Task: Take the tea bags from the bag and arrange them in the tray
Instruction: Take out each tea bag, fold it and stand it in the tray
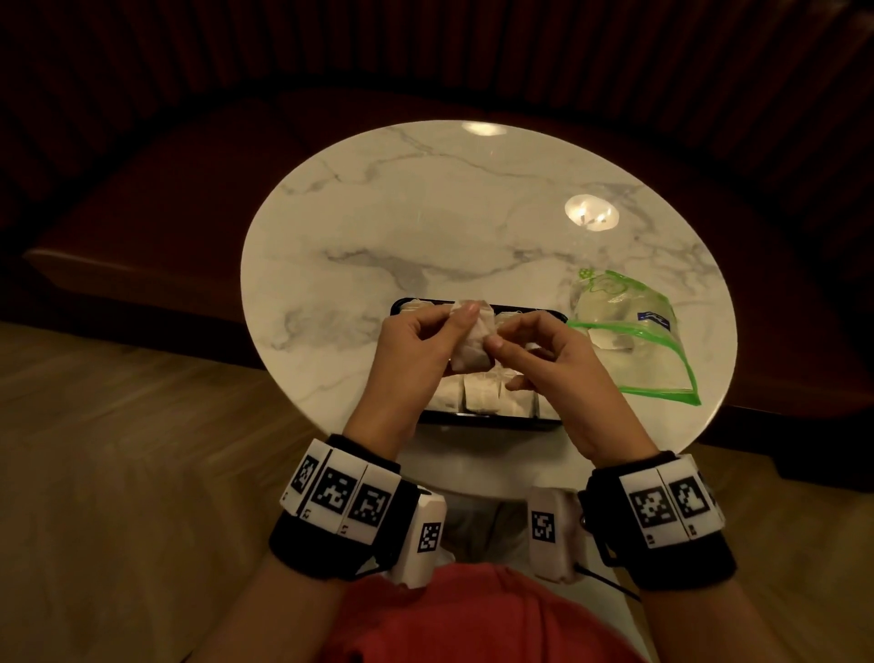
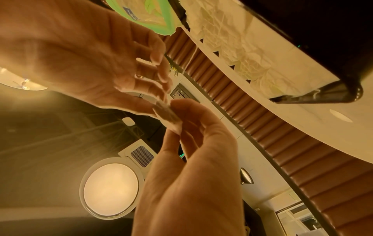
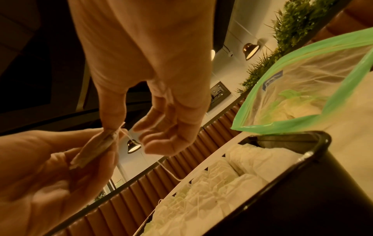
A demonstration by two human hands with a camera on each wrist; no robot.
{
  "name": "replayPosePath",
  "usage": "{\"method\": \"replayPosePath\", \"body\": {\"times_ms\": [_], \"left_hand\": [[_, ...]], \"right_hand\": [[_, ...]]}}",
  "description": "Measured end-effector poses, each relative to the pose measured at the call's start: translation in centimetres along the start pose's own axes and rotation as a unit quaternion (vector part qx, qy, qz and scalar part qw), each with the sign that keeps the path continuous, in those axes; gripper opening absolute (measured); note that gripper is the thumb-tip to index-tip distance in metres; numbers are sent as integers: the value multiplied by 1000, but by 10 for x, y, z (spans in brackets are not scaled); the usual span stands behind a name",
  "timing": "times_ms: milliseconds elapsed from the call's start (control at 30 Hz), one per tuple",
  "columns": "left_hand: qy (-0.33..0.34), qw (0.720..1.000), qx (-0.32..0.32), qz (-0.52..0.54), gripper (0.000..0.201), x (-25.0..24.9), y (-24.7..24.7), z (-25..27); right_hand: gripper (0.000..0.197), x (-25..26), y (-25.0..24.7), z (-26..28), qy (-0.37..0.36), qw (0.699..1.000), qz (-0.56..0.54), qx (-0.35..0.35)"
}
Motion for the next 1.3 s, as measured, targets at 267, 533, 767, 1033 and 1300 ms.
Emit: {"method": "replayPosePath", "body": {"times_ms": [267, 533, 767, 1033, 1300], "left_hand": [[2, 1000, 8, -25, 10, 2, 0, 1], [11, 996, -75, -46, 12, 6, -17, -7], [-15, 993, -116, -18, 16, 9, -23, -10], [-25, 993, -113, 14, 20, 5, -25, -13], [-2, 995, -28, -93, 22, 5, -10, -10]], "right_hand": [[10, 2, 3, 1, -24, 1000, -3, -2], [13, 9, -1, 3, -11, 999, 42, -8], [10, 12, 25, 10, -24, 994, 53, 87], [14, 2, 38, 16, 1, 979, 94, 181], [15, -12, 21, 10, 35, 984, 66, 163]]}}
Point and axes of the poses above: each hand's wrist, its own z-axis away from the middle knuckle, its own y-axis out of the palm, x = y × z, the point moved 8 cm from there along -z, towards the middle knuckle
